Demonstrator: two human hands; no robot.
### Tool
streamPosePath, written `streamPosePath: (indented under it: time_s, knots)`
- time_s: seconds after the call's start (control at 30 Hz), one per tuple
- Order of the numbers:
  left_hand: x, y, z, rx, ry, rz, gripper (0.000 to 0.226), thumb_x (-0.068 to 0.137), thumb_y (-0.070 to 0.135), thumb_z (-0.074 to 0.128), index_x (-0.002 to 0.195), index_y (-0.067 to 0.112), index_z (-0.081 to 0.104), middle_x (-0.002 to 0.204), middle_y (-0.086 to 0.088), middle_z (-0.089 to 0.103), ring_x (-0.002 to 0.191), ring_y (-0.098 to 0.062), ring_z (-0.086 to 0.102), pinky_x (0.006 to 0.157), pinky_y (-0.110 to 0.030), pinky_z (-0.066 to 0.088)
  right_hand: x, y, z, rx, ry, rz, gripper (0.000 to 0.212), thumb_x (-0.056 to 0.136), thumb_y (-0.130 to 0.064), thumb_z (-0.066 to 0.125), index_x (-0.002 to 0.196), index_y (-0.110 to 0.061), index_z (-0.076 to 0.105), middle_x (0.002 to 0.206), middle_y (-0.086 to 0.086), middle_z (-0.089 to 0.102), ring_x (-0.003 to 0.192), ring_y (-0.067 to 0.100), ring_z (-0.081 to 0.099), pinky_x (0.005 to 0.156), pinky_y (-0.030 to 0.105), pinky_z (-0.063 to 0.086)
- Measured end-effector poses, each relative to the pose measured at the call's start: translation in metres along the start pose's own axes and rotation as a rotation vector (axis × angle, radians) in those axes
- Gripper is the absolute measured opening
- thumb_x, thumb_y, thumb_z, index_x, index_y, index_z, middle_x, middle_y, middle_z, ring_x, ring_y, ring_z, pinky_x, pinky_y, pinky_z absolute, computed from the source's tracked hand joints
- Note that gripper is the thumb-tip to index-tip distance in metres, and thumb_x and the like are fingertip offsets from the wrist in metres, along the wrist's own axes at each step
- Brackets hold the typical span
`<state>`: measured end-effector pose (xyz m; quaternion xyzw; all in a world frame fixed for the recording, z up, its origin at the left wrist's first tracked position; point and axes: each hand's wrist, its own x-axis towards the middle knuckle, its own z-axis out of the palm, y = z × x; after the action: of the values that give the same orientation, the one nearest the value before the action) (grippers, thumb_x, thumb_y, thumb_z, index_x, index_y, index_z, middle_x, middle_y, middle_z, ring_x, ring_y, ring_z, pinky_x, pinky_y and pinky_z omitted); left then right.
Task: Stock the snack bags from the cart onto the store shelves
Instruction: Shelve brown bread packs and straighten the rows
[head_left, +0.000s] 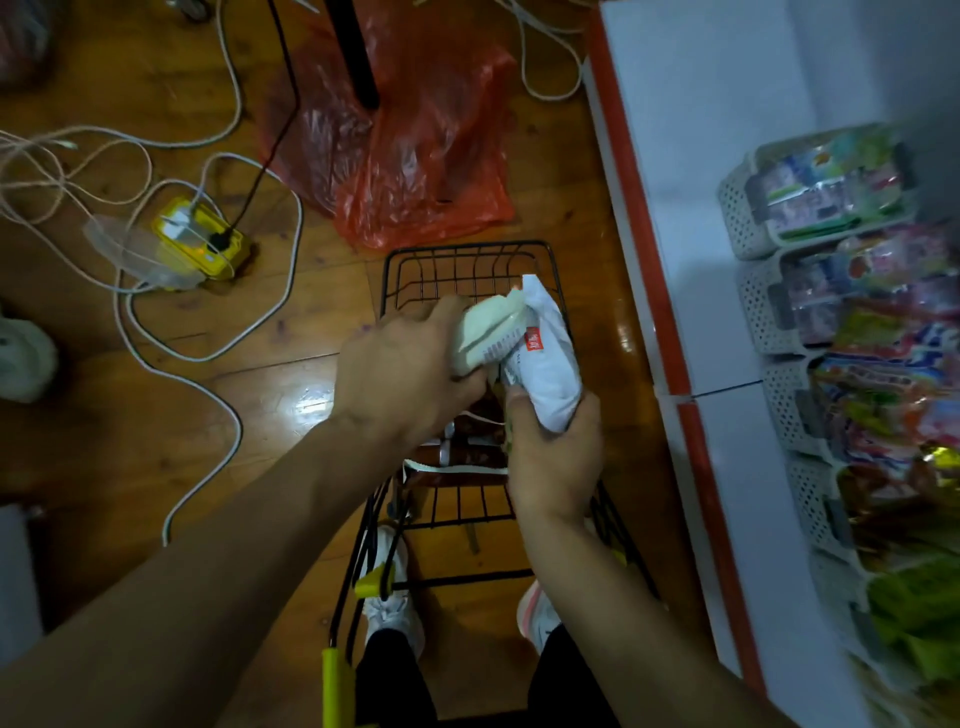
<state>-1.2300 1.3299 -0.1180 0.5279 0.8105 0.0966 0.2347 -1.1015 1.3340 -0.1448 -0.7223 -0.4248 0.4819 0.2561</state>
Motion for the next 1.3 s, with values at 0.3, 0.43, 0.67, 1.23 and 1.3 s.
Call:
streamPosePath:
  time_s: [0.3, 0.43, 0.67, 1.23, 1.3]
  knots:
    - [-0.038, 0.05, -0.083, -0.191, 0.089, -0.115, 0.05, 0.077, 0.046, 0.066, 0.119, 0.02, 0.054, 0.1, -0.006, 0.066, 0.084, -0.028, 0.06, 0.066, -0.04, 0.05, -0.034, -0.099, -0.117, 0.408, -0.16, 0.171, 0.03, 0.083, -0.018, 0.068, 0.112, -0.018, 0.063, 0.088, -0.006, 0.072, 0.07, 0.005, 0.07, 0.054, 0.021, 0.054]
    - [-0.066, 0.088, -0.12, -0.416, 0.002, -0.171, 0.06, 0.068, 0.054, 0.059, 0.117, 0.02, 0.057, 0.095, 0.0, 0.067, 0.082, -0.021, 0.061, 0.068, -0.035, 0.051, -0.056, -0.137, -0.167, 0.597, -0.311, 0.281, 0.032, 0.087, -0.018, 0.056, 0.119, -0.016, 0.062, 0.099, 0.002, 0.074, 0.087, 0.018, 0.071, 0.069, 0.031, 0.057]
    - [-0.129, 0.163, -0.16, -0.99, -0.232, -0.202, 0.027, 0.086, 0.017, 0.066, 0.112, 0.013, 0.06, 0.098, 0.001, 0.069, 0.079, -0.005, 0.065, 0.063, -0.01, 0.05, -0.111, -0.171, -0.251, 0.568, -0.372, 0.261, 0.093, 0.049, -0.053, 0.087, 0.129, -0.016, 0.057, 0.118, 0.01, 0.068, 0.106, 0.03, 0.066, 0.092, 0.052, 0.052]
    - [-0.228, 0.314, -0.181, -1.048, -0.693, 0.111, 0.021, 0.082, 0.011, 0.071, 0.098, 0.02, 0.062, 0.097, -0.007, 0.07, 0.086, -0.026, 0.068, 0.08, -0.042, 0.056, -0.277, -0.137, -0.408, 0.89, 0.189, 0.125, 0.035, 0.088, -0.023, 0.062, 0.123, -0.017, 0.06, 0.113, 0.009, 0.07, 0.101, 0.026, 0.069, 0.075, 0.035, 0.059]
    - [-0.245, 0.33, -0.172, -1.022, -0.752, 0.125, 0.026, 0.077, 0.016, 0.075, 0.099, 0.022, 0.063, 0.102, -0.01, 0.071, 0.092, -0.03, 0.068, 0.086, -0.048, 0.055, -0.294, -0.127, -0.426, 0.929, 0.255, 0.132, 0.024, 0.087, -0.024, 0.064, 0.11, -0.023, 0.063, 0.107, 0.006, 0.072, 0.091, 0.02, 0.071, 0.071, 0.033, 0.059]
